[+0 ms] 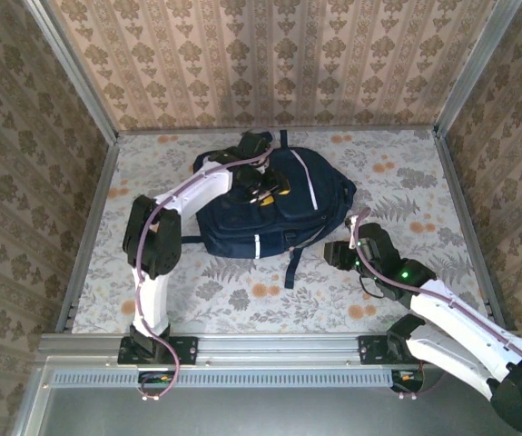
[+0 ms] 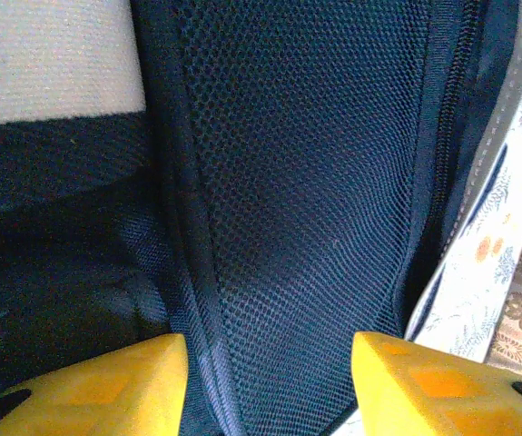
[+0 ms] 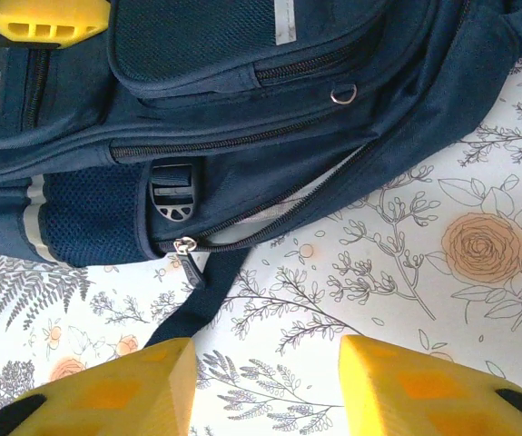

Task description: Pack books, pencil case, and school supplies into a backpack

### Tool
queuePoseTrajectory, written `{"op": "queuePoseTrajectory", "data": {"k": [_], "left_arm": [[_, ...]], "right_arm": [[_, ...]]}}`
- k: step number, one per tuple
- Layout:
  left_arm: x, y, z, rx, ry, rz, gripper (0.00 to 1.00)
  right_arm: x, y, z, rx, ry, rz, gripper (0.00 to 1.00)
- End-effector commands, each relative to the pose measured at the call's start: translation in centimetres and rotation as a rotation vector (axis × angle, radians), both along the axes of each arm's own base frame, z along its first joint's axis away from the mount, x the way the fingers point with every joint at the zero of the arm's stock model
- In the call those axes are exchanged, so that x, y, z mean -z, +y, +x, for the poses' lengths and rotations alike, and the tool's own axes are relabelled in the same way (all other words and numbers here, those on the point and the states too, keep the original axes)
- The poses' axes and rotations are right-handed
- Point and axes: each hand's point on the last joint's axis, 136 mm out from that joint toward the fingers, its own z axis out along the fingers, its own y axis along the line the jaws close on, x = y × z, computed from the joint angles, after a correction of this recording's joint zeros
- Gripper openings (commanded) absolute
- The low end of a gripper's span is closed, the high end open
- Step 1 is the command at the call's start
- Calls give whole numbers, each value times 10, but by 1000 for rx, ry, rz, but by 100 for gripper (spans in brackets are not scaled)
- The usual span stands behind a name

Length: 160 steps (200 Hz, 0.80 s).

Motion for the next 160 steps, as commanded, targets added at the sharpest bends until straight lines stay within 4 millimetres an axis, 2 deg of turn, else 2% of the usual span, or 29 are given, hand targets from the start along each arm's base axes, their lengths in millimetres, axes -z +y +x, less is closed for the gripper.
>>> {"op": "queuePoseTrajectory", "data": {"k": [1,26,38,48,61,71,95,120,160], "left_arm": [[14,0,5,-27,18,55,52],[17,-10,10,-26,6,54,49],[17,-14,14,-24,-14,69,44],[18,-15,15,-27,-19,90,34],[16,-15,18,-33,-33,112,12],[12,-16,20,-42,-39,112,0],[-9,-19,22,-56,-59,67,0],[-36,-15,22,-88,-80,30,0],[-67,-3,12,-140,-85,-22,0]], "right_arm": [[-1,1,1,11,-12,37,47],[5,5,0,-1,-4,68,46],[9,8,-1,-8,6,85,45],[11,10,-1,-16,11,97,44],[13,13,-3,-30,16,108,43],[15,17,-4,-54,16,116,43],[24,29,-8,-124,35,136,45],[34,35,-1,-152,23,101,49],[14,56,18,-230,-246,37,51]]}}
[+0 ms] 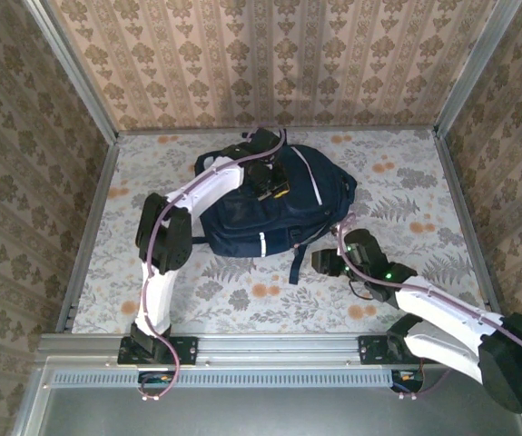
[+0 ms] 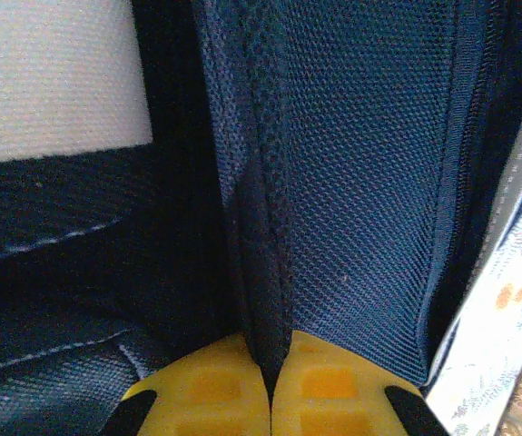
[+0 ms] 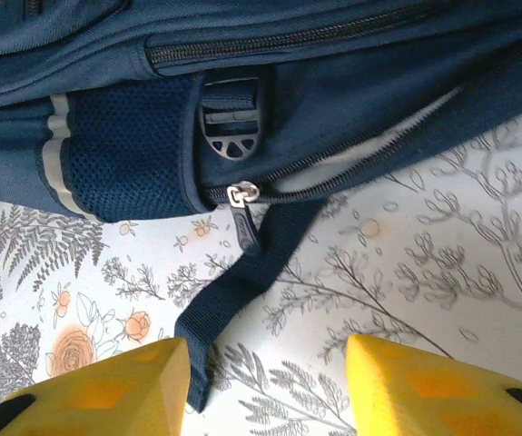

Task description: Pack books, pencil case, and school supplies into a backpack

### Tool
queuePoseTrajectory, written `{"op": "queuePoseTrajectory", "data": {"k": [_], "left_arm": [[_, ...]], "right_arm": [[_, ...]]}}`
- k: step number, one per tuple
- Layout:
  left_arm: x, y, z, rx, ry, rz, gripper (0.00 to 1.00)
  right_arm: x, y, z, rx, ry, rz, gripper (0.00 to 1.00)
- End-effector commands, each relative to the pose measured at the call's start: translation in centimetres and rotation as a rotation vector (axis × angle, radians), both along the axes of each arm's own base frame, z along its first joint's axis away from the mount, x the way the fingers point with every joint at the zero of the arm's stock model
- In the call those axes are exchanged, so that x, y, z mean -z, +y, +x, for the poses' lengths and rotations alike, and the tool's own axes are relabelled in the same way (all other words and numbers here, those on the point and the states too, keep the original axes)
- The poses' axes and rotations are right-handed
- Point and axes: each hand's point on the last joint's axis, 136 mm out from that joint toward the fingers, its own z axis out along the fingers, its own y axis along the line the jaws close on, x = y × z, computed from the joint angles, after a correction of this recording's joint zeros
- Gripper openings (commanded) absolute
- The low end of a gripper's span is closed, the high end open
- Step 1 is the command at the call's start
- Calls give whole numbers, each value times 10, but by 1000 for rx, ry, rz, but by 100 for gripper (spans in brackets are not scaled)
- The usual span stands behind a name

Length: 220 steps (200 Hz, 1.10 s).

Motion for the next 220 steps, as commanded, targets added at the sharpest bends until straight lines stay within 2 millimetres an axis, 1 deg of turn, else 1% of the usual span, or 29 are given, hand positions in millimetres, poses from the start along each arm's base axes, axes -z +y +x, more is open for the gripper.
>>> {"op": "queuePoseTrajectory", "data": {"k": [1,26,51,77,102,111,114,117,122,134,152,169,190,203,220], "left_arm": [[-62,9,-1,-61,-80,-88,0],[-82,16,-4,-96,-95,-128,0],[-97,24,-6,-133,-115,-155,0],[-101,30,-3,-183,-113,-187,0],[-104,32,3,-213,-101,-222,0],[-105,32,5,-220,-98,-230,0],[-106,32,5,-222,-99,-232,0],[-106,33,5,-225,-98,-235,0],[-106,33,5,-228,-96,-238,0],[-107,33,6,-240,-94,-245,0],[-102,33,6,-253,-74,-261,0],[-98,31,5,-252,-58,-271,0],[-94,30,3,-245,-49,-266,0],[-90,32,2,-247,-43,-258,0],[-84,37,3,-255,-39,-251,0]], "right_arm": [[-28,18,17,-68,-255,-10,51],[-35,26,22,-108,-390,-75,54],[-30,26,30,-95,-434,-135,54],[-17,35,34,-100,-429,-173,49],[3,40,41,-78,-397,-217,49],[7,41,46,-56,-394,-223,50],[5,40,49,-44,-401,-218,51],[12,41,50,-41,-387,-232,52],[15,41,53,-31,-383,-239,53],[18,45,61,-14,-383,-245,53],[21,52,75,4,-386,-263,52],[25,45,88,82,-394,-307,46],[19,38,96,130,-428,-325,31],[15,33,99,143,-441,-331,24],[11,19,99,183,-445,-350,21]]}}
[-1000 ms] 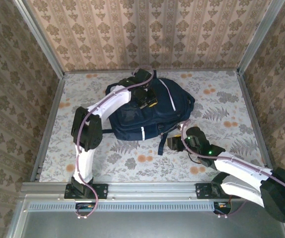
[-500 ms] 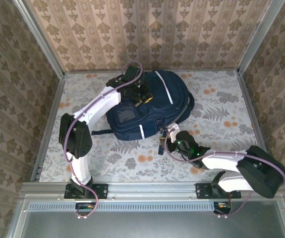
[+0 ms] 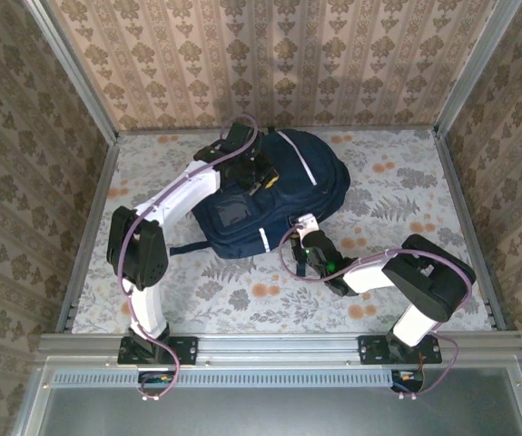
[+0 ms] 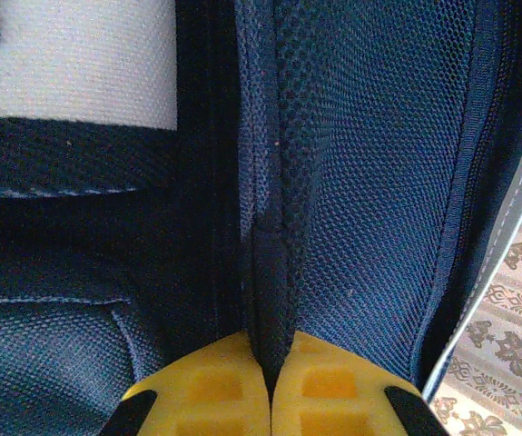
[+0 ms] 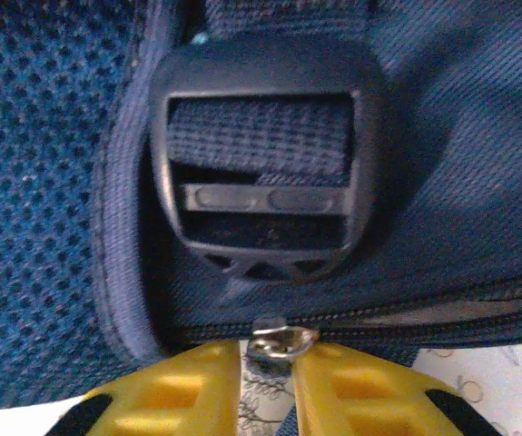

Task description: Pack books, pencil case, and school supplies into a backpack

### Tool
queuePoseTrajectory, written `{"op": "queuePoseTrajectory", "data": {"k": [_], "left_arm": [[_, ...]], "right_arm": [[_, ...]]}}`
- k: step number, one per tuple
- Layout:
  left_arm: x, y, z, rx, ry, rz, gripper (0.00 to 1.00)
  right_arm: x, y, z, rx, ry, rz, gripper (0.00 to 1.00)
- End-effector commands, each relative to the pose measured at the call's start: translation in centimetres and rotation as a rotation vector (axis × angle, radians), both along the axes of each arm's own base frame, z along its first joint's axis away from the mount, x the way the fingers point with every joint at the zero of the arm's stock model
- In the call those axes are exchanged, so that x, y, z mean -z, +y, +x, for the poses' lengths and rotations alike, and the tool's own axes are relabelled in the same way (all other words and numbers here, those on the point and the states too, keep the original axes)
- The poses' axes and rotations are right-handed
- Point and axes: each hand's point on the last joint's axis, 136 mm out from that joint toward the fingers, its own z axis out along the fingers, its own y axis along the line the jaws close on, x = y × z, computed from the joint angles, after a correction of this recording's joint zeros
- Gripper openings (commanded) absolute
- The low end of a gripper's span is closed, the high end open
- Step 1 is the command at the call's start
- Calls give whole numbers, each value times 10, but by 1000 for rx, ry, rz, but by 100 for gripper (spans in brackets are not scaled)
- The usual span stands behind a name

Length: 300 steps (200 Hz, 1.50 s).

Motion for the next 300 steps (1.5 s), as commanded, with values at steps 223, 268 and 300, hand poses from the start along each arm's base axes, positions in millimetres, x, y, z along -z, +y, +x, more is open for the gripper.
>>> {"op": "queuePoseTrajectory", "data": {"k": [223,268,300], "left_arm": [[-54,30,-18,93,-83,-152,0],[-54,31,-28,116,-70,-178,0],[-56,33,-31,116,-73,-186,0]], "right_arm": [[-9,7,-40,-401,-185,79,51],[-3,7,-28,-366,-199,48,48],[-3,10,-18,-349,-206,49,46]]}}
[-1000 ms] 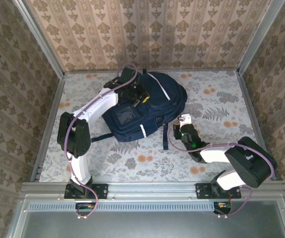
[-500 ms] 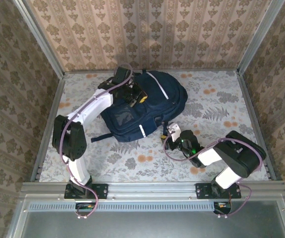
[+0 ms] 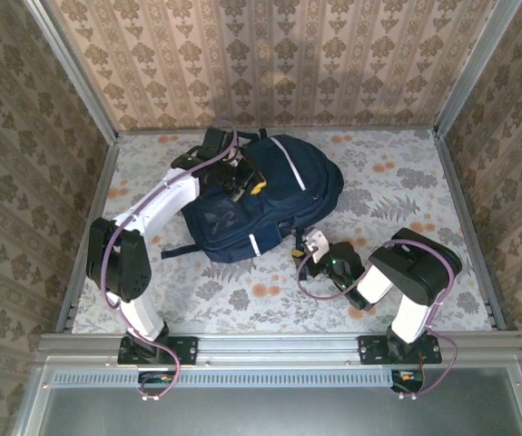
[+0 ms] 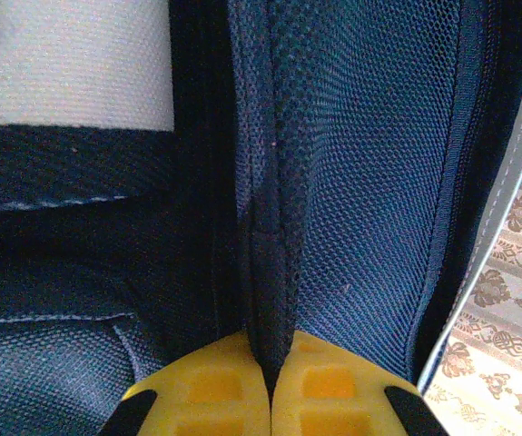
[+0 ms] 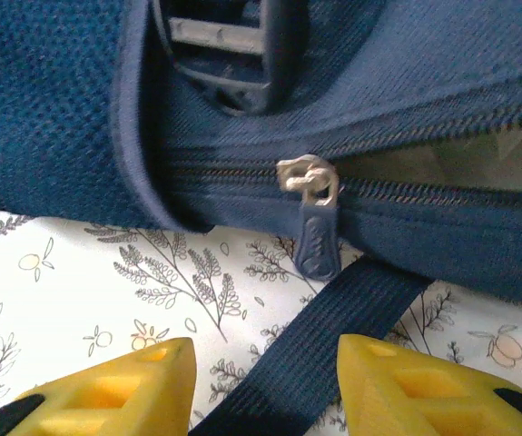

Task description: Pack books, pencil case, and school supplies into a backpack

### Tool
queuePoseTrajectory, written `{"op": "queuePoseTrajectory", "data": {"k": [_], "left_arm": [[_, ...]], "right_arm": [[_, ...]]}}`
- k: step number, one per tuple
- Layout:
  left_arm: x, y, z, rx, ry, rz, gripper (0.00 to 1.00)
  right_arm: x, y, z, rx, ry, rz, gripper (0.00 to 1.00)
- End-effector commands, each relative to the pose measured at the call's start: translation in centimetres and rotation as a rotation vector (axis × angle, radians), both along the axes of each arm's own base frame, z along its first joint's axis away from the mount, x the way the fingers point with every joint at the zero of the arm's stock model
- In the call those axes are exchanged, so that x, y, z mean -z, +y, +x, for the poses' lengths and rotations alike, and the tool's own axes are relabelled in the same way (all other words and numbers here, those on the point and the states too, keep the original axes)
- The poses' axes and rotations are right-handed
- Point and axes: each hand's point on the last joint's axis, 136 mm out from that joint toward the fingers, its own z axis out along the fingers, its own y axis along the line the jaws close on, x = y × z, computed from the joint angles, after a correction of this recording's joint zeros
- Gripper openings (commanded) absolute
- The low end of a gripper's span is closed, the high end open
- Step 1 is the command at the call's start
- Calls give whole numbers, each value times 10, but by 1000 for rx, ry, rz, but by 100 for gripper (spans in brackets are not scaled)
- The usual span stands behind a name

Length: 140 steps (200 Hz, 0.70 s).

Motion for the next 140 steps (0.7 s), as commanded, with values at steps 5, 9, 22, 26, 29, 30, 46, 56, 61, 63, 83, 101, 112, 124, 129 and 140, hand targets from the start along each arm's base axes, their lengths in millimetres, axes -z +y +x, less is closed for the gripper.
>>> {"op": "queuePoseTrajectory", "data": {"k": [5,9,22,26,29,30,46,56,61,63,83,101,112,124,129,140], "left_arm": [[-45,0,-5,30,-101,-84,0],[-46,1,-5,30,-102,-87,0],[-46,0,-6,31,-101,-88,0],[-46,0,-6,31,-100,-89,0],[-46,0,-6,31,-98,-88,0],[-45,0,-6,31,-97,-88,0],[-45,0,-6,29,-93,-94,0],[-43,0,-6,26,-89,-94,0],[-43,-1,-6,26,-85,-97,0],[-43,-1,-6,27,-86,-99,0],[-42,-2,-5,26,-81,-104,0],[-42,-2,-5,28,-82,-107,0],[-41,-2,-6,27,-79,-107,0],[-41,-3,-5,27,-79,-110,0],[-41,-3,-5,27,-78,-109,0],[-40,-2,-5,26,-77,-107,0]], "right_arm": [[-15,7,15,15,-65,27,46],[-16,8,16,17,-67,31,45],[-19,10,20,22,-73,39,45],[-19,11,22,25,-73,41,45],[-20,11,23,26,-75,45,44],[-20,12,23,26,-76,45,44],[-24,15,28,29,-78,61,43],[-24,16,31,37,-77,68,41],[-24,16,32,42,-76,69,40],[-24,16,33,44,-76,71,40],[-20,17,36,55,-66,71,35],[-18,17,38,62,-56,79,29],[-16,19,39,61,-49,85,26],[-18,21,41,62,-48,95,23],[-19,22,42,62,-50,101,23],[-20,23,44,64,-50,106,20]]}}
